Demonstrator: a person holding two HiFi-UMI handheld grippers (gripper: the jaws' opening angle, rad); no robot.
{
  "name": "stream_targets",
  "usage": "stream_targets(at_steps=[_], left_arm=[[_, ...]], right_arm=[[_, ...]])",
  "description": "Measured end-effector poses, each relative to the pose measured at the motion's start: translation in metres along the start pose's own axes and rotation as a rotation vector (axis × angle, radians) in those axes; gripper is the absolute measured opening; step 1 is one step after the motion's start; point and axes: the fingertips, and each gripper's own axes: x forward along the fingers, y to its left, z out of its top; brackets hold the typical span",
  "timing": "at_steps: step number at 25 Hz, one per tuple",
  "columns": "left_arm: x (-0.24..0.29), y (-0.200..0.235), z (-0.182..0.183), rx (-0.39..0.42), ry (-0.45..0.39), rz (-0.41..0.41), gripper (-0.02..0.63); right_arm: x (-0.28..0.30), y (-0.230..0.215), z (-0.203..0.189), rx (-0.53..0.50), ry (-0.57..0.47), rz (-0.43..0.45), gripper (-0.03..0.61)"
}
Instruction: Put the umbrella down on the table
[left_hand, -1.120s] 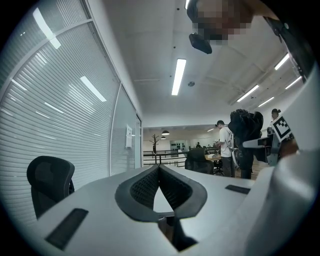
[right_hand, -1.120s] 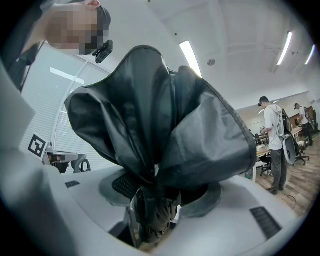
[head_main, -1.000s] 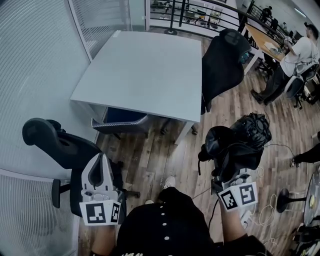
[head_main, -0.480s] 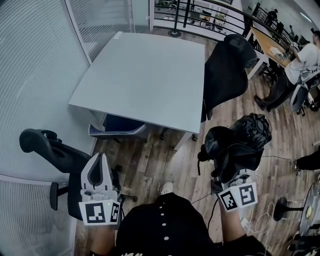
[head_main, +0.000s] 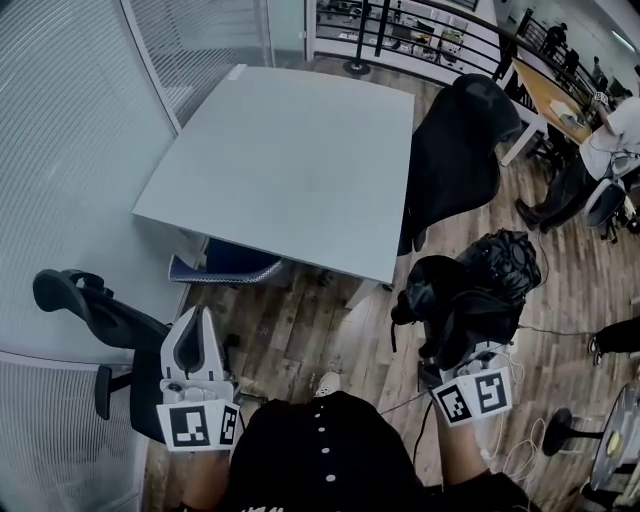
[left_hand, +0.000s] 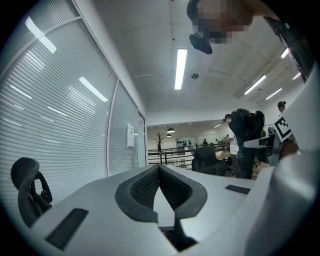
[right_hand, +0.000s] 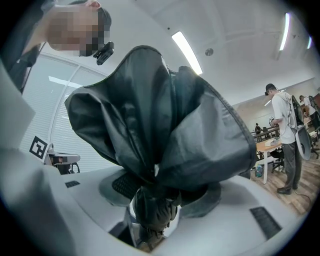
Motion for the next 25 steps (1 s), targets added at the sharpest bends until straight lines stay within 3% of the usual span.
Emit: stream_targets(at_steps=[11, 25], left_arm=[[-0.010, -0.007, -0.010, 0.008, 0.059, 0.028, 0.015], [0.047, 0.057, -0.018, -0.008, 0.025, 0.037, 0.015]], right_arm=[[0.006, -0.006, -0.019, 0.046, 0.043, 0.033, 0.238], [0.087, 0.015, -0.026, 0.053, 0.027, 0.038, 0.238]])
